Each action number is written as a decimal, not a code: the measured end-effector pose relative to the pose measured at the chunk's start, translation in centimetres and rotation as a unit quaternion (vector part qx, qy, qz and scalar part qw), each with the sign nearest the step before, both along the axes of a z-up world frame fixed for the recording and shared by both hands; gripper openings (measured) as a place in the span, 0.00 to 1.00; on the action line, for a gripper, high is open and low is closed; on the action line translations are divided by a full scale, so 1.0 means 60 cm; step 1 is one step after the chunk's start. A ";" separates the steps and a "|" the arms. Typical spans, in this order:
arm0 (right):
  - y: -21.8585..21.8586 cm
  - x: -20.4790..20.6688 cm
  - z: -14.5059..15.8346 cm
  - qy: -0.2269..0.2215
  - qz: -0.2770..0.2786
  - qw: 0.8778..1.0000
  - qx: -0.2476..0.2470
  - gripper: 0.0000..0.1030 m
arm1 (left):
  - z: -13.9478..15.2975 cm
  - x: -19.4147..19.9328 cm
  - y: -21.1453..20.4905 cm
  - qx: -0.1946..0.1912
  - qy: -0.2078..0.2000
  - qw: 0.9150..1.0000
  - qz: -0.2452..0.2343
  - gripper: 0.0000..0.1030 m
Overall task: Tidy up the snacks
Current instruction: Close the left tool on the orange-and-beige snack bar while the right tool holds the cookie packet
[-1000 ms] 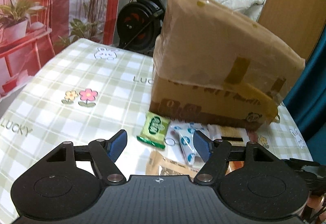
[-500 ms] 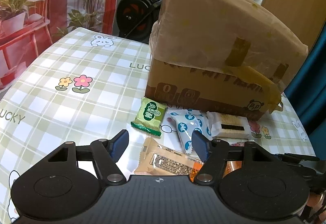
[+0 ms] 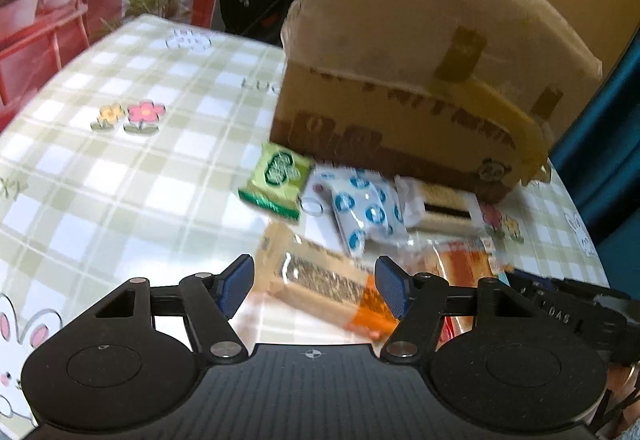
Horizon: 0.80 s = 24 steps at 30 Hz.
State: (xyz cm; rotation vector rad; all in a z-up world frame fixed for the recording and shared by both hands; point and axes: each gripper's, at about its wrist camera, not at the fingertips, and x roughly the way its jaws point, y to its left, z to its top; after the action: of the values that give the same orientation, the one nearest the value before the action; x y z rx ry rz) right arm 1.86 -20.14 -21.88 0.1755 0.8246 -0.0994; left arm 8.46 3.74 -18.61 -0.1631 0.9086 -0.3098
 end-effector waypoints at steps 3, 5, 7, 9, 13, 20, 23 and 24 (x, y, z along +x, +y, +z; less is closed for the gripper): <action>-0.002 -0.008 0.010 -0.013 0.003 1.000 -0.011 0.14 | -0.010 0.000 0.002 -0.011 0.019 1.000 0.002 0.66; -0.004 -0.012 0.016 -0.020 0.003 1.000 -0.018 0.14 | -0.016 0.000 0.003 -0.024 0.031 0.999 0.006 0.66; -0.008 -0.016 0.021 -0.026 0.002 1.000 -0.017 0.14 | -0.022 0.002 0.004 -0.042 0.043 0.998 0.011 0.67; -0.011 -0.018 0.025 -0.030 0.003 0.999 -0.016 0.14 | -0.027 0.007 0.002 -0.060 0.054 0.997 0.022 0.67; -0.012 -0.021 0.031 -0.036 0.004 0.999 -0.017 0.14 | -0.039 0.026 -0.011 -0.065 0.060 0.995 0.036 0.67; -0.016 -0.027 0.037 -0.044 0.000 0.999 -0.014 0.14 | -0.051 0.044 -0.059 0.004 0.035 0.999 0.010 0.67; -0.016 -0.029 0.036 -0.044 -0.002 0.999 -0.013 0.14 | -0.056 0.028 -0.082 0.047 0.010 0.999 -0.001 0.67; -0.016 -0.029 0.035 -0.043 -0.002 0.999 -0.013 0.14 | -0.058 0.023 -0.090 0.060 0.003 0.998 -0.006 0.68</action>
State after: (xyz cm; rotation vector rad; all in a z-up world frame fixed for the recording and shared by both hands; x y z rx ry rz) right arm 0.11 -21.07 -19.77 0.1558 0.7365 -0.1054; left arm 9.86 -1.68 -22.06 -0.0490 0.9309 -0.2651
